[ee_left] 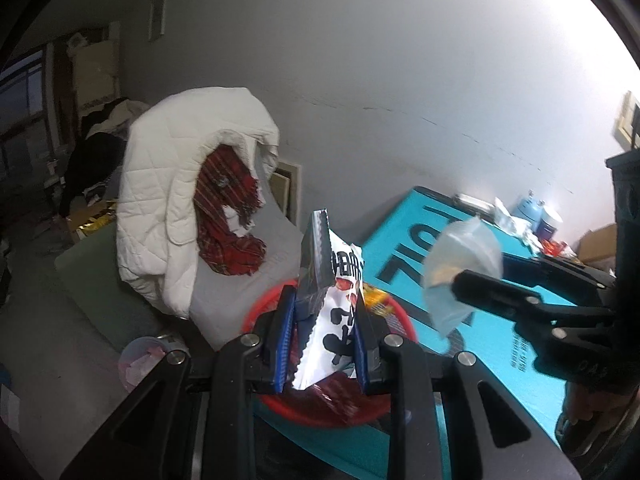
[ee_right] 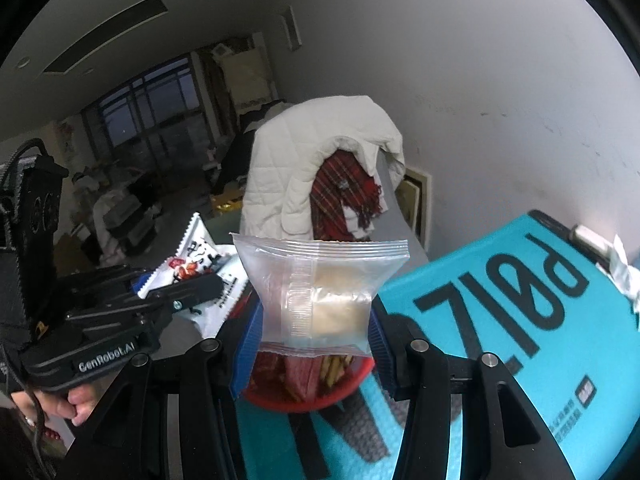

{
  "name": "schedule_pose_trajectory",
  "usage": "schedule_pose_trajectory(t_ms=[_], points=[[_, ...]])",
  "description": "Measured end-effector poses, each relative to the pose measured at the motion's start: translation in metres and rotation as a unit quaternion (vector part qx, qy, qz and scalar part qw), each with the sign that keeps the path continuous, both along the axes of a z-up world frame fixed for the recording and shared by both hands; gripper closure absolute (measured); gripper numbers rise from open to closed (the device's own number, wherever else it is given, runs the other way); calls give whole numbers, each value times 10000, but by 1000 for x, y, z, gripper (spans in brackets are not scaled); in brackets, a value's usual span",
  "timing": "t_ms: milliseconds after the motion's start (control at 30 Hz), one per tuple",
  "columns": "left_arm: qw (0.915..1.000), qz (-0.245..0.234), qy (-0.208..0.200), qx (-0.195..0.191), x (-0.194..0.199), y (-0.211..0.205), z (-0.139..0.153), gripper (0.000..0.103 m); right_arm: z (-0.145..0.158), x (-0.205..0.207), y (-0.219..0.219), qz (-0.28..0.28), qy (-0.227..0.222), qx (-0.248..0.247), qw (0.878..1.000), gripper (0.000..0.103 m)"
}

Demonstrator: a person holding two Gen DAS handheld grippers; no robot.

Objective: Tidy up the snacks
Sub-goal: 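Open the left tool to drop the white packet while the right tool releases the clear bag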

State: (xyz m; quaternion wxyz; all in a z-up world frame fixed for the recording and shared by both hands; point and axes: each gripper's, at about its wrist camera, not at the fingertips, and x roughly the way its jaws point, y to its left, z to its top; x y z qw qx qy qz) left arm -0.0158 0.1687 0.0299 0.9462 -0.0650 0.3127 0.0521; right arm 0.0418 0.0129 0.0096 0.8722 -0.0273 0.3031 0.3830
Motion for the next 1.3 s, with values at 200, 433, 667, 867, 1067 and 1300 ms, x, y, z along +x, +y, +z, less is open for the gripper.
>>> schedule_pose_trajectory(t_ms=[200, 433, 667, 867, 1067, 1300], points=[[9996, 235, 106, 138, 15, 25, -11, 79, -5, 13, 13, -15, -20, -89, 10000, 54], [9983, 15, 579, -45, 43, 35, -42, 78, -20, 24, 29, 124, 157, -230, 9995, 54], [9955, -30, 900, -297, 59, 41, -66, 78, -39, 34, 35, 168, 385, -401, 9983, 54], [9936, -169, 1044, -395, 60, 37, -74, 78, -50, 39, 40, 312, 570, -456, 9968, 54], [9923, -391, 1070, -483, 57, 31, -69, 78, -56, 36, 54, 551, 589, -755, 9939, 54], [9881, -347, 1403, -532, 64, 33, -81, 65, -63, 42, 61, 566, 637, -888, 9924, 54]])
